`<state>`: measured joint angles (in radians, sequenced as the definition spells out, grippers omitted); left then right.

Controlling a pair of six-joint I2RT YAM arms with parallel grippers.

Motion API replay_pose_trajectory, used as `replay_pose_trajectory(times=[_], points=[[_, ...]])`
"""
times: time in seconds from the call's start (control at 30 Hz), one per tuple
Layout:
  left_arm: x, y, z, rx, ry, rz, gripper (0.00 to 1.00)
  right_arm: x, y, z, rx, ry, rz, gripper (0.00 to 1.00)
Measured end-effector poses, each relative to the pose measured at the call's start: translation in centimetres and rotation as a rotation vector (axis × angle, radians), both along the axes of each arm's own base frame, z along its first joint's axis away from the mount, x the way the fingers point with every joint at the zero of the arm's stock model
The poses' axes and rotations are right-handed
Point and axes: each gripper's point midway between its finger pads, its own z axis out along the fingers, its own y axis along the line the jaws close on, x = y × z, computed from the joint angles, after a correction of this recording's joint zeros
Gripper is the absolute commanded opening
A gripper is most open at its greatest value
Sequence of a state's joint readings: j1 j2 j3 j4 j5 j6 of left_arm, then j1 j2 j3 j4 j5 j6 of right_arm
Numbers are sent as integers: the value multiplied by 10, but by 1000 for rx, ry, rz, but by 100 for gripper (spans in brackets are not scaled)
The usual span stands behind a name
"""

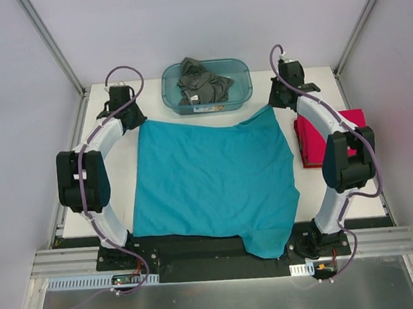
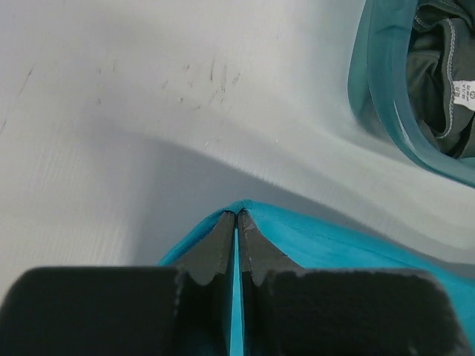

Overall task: Fold and stack the t-shirts
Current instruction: Grap the side of the flattened tshirt furthest away from the robot with both arms, then fold the flattened tshirt in 1/3 of the way

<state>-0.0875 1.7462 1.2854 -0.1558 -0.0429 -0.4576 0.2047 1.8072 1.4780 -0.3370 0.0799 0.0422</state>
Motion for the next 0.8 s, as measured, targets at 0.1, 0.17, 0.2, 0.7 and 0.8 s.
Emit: replay_pose_trajectory(times=[0.1, 0.17, 0.2, 0.7, 0.8], points=[[14, -1, -8, -30, 12, -22, 0, 21, 0, 8, 12, -25, 6, 1], [20, -4, -16, -47, 29, -41, 0, 34, 1, 8, 12, -31, 16, 1], [23, -6, -21, -53, 39, -54, 0, 38, 2, 6, 9, -27, 23, 1], [-27, -12, -51, -99, 126, -97, 0, -49, 0, -33, 52, 108, 68, 1], [-52, -11, -55, -109, 142, -83, 0, -73, 0, -28, 79, 105, 70, 1]])
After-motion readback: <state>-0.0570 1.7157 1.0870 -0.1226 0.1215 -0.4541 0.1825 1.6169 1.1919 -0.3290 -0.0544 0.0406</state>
